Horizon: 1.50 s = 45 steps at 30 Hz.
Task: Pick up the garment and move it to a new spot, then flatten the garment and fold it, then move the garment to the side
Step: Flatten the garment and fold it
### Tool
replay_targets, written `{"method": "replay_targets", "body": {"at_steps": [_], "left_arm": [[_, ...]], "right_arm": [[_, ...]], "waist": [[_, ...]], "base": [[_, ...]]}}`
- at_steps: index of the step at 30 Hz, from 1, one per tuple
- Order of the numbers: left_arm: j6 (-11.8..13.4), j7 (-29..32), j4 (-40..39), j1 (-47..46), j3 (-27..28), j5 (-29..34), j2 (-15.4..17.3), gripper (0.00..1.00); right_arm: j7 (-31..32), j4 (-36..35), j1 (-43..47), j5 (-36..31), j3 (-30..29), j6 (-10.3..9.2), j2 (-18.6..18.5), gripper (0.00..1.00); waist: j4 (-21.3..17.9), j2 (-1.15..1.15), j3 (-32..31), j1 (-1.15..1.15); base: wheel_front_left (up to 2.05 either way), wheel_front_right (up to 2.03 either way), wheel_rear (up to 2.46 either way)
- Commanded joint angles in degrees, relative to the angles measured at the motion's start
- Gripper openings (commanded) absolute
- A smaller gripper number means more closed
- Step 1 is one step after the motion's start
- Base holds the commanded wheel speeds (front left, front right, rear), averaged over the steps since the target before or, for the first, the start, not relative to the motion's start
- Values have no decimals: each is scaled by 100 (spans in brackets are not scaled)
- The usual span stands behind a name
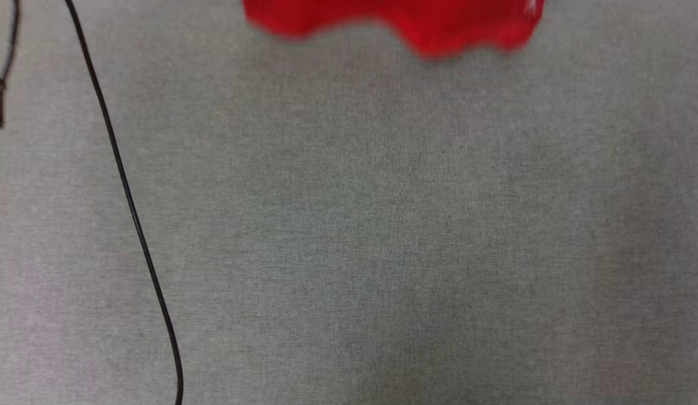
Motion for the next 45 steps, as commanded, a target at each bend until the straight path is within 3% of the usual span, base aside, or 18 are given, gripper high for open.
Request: {"method": "replay_targets", "body": {"at_steps": [1,13,23,36,45], "left_arm": [[-49,-102,182,-187,49,2,64,0],[-441,-134,1000,-291,-199,-197,-129,0],[-511,-211,1103,868,-565,-680,-136,0],[-459,-718,328,4182,-681,-1378,56,0],[80,-774,-720,6331,-590,-1418,57,0]], "right_arm": [[-103,130,-222,-33,-10,-10,4,0],[-480,1023,-309,231,265,-9,0,0],[-864,1523,914,957,741,-9,-150,0],[-783,94,4751,1644,770,-11,-268,0],[-284,-1384,7301,1551,30,-12,142,0]], "waist": [[-38,0,205,-1],[4,0,770,-1],[56,0,399,-1],[143,0,-1006,-1],[254,0,-1783,-1]], "base": [[0,0,0],[0,0,0],[0,0,0],[0,0,0],[0,0,0]]}}
